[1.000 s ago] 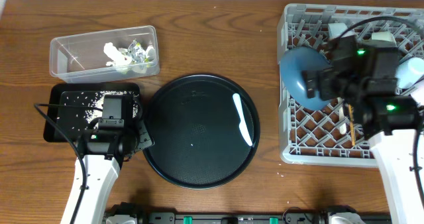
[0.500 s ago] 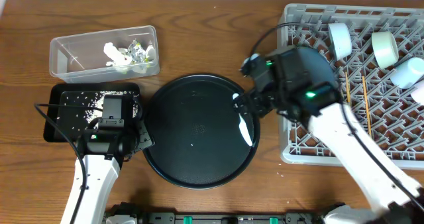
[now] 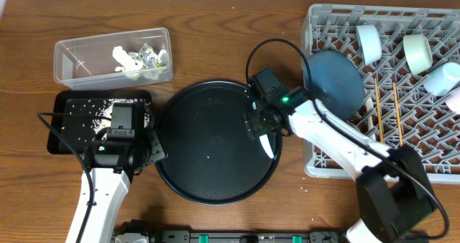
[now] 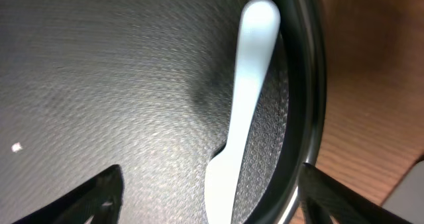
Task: Sort waste into correct bins and load items into the dishwasher rack
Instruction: 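Move the right gripper back to the white spoon on the round tray, then lower the right gripper onto the white spoon and grasp it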
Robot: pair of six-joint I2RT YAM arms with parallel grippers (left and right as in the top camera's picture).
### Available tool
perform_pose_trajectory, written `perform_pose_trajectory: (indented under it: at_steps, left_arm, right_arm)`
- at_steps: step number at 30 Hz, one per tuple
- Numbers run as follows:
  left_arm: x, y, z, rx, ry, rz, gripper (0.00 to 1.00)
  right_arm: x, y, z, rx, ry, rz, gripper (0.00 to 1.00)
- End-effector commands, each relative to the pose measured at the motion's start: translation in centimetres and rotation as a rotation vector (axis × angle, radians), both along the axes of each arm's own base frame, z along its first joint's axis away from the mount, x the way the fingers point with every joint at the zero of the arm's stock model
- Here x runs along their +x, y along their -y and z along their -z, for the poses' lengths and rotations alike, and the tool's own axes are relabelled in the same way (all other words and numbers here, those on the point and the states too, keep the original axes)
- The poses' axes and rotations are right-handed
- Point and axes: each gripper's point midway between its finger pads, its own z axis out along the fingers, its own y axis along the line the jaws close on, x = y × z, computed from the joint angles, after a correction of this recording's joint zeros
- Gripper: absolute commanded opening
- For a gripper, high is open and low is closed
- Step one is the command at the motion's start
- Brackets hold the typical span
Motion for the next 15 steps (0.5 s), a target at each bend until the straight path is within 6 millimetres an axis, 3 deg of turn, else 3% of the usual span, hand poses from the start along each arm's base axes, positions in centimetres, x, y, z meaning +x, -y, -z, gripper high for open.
perform_pose_trajectory:
  at_steps: [1, 8, 15]
  left_arm:
    - [0.1, -0.2, -0.2, 0.005, 0.003, -0.016, 0.65]
    - [0.1, -0.2, -0.2, 0.005, 0.003, -0.016, 0.65]
    - [0.1, -0.2, -0.1, 0.005, 0.003, -0.016, 0.66]
  right_arm:
    - [-0.2, -0.1, 1.5, -0.027, -0.03, 0.046, 0.75]
    - [-0.1, 0.1, 3.7, -0.06, -0.053, 0.053, 0.59]
    - [0.5, 1.0, 4.2, -0.114, -0.028, 0.096, 0.54]
